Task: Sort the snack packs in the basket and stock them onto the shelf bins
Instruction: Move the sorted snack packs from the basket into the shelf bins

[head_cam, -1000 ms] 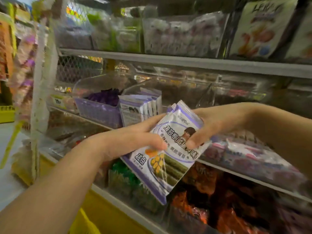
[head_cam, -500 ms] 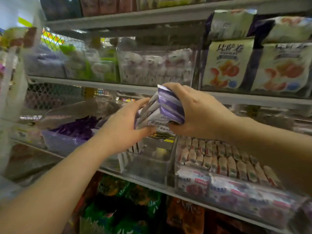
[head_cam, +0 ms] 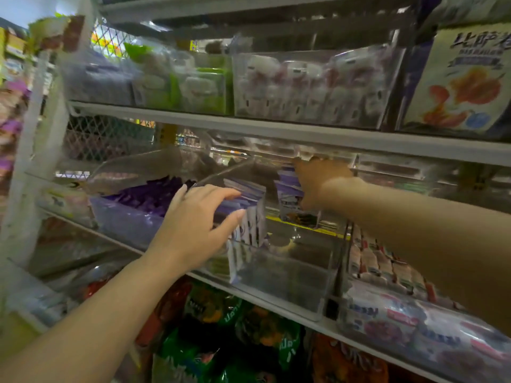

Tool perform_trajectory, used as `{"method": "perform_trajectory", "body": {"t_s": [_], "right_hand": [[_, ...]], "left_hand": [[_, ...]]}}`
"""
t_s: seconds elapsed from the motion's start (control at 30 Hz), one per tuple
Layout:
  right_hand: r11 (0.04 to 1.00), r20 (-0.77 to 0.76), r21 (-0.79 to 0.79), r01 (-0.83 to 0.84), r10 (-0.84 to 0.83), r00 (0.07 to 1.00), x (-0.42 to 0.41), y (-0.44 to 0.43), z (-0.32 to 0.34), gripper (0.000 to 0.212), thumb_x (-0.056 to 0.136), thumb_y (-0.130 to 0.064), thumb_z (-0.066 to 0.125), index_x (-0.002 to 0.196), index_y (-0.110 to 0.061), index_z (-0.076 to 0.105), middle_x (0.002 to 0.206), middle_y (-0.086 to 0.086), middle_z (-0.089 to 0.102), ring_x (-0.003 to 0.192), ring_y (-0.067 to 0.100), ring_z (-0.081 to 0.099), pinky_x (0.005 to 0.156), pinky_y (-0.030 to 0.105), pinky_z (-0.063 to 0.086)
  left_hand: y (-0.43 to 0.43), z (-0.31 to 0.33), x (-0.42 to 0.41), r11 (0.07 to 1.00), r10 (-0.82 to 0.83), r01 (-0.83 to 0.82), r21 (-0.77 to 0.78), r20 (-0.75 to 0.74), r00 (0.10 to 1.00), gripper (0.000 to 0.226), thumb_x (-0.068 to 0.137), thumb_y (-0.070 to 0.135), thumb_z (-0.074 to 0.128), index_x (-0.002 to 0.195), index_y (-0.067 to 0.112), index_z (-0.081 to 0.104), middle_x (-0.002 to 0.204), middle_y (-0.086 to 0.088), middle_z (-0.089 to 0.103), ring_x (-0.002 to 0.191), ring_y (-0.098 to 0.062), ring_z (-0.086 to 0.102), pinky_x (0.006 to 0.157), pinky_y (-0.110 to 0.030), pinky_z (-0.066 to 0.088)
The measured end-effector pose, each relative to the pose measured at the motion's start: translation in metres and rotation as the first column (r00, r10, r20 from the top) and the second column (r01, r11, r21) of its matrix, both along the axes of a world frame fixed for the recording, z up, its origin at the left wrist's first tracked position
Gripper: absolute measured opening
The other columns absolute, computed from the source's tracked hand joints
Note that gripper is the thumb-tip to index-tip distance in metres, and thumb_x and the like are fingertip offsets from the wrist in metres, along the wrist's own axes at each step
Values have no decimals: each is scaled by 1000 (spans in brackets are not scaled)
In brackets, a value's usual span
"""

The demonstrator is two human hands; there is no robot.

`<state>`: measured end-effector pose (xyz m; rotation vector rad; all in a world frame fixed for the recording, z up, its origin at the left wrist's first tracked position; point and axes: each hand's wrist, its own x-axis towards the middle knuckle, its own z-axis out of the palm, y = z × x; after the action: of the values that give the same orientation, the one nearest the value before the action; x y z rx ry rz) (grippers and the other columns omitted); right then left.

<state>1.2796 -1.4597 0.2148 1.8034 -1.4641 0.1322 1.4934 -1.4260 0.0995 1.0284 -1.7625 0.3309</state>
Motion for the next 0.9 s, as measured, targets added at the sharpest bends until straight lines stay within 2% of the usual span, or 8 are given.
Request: {"method": "perform_trajectory", "body": {"t_s": [0.17, 0.3, 0.4, 0.5, 0.63, 0.73, 0.8, 0.9], "right_hand": [[990, 275, 139, -29, -11, 961, 28, -50, 14, 77, 75, -41, 68, 138, -12, 35, 126, 13, 56, 109, 32, 57, 84, 35, 48], [939, 415, 322, -118, -28, 909, 48, -75, 17, 61, 83, -40, 66, 132, -11, 43, 123, 12, 58, 101, 30, 63, 84, 38, 56], [801, 660, 520, -297, -156, 735, 44, -82, 13, 45, 88, -41, 65, 122, -14, 52, 114, 7, 64, 92, 24, 69, 77, 38, 60], [665, 745, 591, -457, -232, 625, 37, -79, 14, 49, 85, -49, 63, 119, -14, 57, 117, 5, 65, 101, 21, 67, 87, 36, 56], [576, 817, 569, -587, -315, 483, 33, -74, 22, 21, 94, -12, 53, 114, -6, 56, 121, 12, 59, 103, 27, 64, 93, 41, 52], [682, 795, 543, -490, -229, 562, 37, -74, 18, 31, 92, -4, 55, 122, -7, 49, 119, 13, 57, 100, 29, 66, 85, 39, 57], [781, 751, 480, -399, -131, 647, 43, -76, 11, 31, 93, -18, 61, 121, -11, 50, 113, 11, 62, 93, 26, 69, 83, 38, 58], [846, 688, 423, -325, -67, 722, 50, -76, 5, 32, 92, -44, 57, 97, -13, 56, 103, 12, 70, 84, 26, 72, 79, 41, 59]], "left_hand": [[-4, -8, 8, 998, -40, 42, -46, 37, 999, 54, 88, 64, 28, 119, 32, 58, 116, 20, 56, 115, 1, 46, 117, -31, 7], [-5, -10, 8, 995, -72, 74, -64, 34, 997, 51, 90, 60, 30, 117, 30, 60, 114, 17, 59, 113, -2, 49, 118, -35, 10], [-5, -12, 8, 993, -83, 85, -80, 26, 996, 48, 91, 57, 31, 115, 28, 62, 112, 15, 61, 111, -3, 52, 118, -38, 13], [-5, -14, 7, 992, -85, 87, -95, 20, 996, 44, 94, 53, 33, 113, 27, 62, 110, 15, 62, 110, -4, 53, 118, -39, 14], [-6, -15, 7, 991, -78, 79, -109, 13, 997, 41, 95, 49, 34, 112, 26, 63, 109, 13, 62, 108, -6, 55, 117, -40, 16], [-5, -15, 6, 991, -70, 71, -111, 14, 997, 41, 95, 49, 34, 112, 26, 63, 109, 14, 62, 107, -6, 54, 117, -42, 17], [-4, -16, 6, 992, -64, 66, -107, 15, 998, 42, 95, 50, 33, 112, 26, 63, 109, 14, 62, 107, -6, 54, 117, -41, 17], [-4, -16, 6, 993, -54, 55, -100, 17, 998, 43, 95, 50, 32, 113, 26, 63, 109, 13, 62, 108, -7, 54, 118, -40, 15]]}}
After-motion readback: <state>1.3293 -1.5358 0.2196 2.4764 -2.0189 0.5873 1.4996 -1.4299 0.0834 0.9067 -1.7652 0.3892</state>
